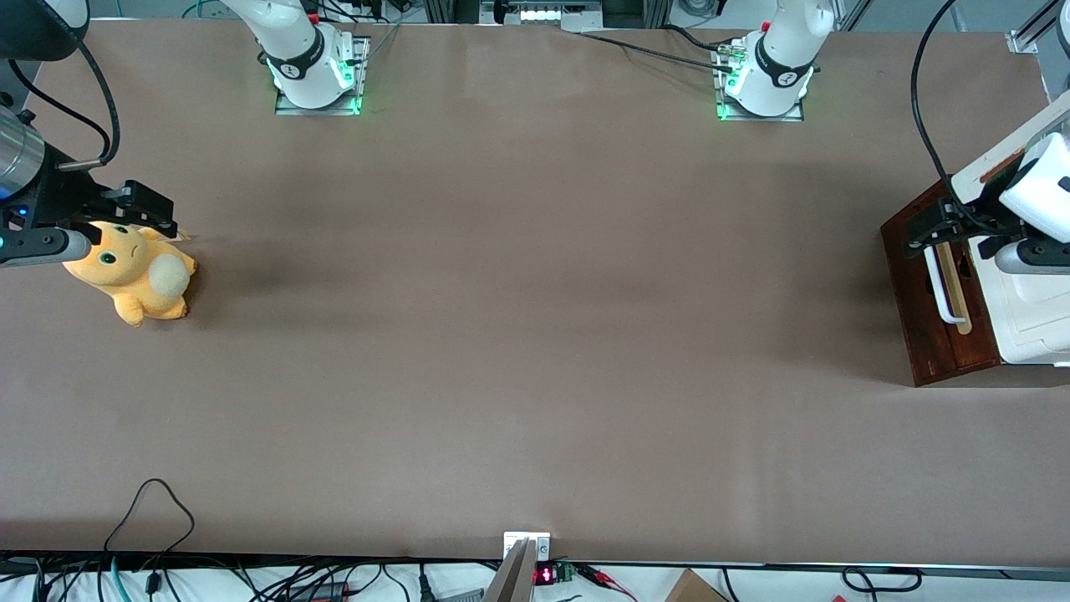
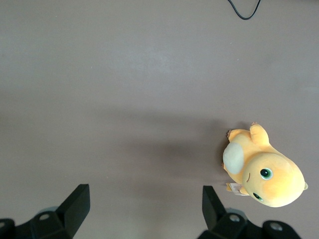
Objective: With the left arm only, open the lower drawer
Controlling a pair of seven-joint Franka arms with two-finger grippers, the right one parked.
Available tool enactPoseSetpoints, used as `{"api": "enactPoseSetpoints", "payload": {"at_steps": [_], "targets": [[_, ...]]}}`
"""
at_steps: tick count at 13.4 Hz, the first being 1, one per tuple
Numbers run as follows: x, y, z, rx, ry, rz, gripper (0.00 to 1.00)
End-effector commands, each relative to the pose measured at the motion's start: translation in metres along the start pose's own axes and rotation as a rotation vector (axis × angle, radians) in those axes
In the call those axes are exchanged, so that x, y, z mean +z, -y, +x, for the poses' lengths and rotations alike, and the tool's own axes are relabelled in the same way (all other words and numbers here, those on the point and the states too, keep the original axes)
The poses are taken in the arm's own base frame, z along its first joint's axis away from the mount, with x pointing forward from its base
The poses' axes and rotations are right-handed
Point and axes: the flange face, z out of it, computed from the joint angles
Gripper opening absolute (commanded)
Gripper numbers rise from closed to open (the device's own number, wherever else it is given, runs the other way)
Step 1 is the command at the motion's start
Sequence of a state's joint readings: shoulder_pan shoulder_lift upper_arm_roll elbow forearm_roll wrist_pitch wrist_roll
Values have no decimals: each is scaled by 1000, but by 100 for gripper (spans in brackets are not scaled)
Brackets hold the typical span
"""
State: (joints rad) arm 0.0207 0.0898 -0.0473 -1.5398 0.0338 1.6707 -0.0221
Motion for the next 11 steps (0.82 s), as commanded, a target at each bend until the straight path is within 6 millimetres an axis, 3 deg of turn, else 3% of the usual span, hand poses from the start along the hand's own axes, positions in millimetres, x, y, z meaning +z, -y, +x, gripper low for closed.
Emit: {"api": "enactPoseSetpoints", "payload": {"at_steps": [1, 5, 11], "targets": [[-13, 8, -2, -15, -11, -3, 100], [-4, 6, -3, -17, 32, 12, 100], [3, 23, -6, -80, 82, 3, 100]]}}
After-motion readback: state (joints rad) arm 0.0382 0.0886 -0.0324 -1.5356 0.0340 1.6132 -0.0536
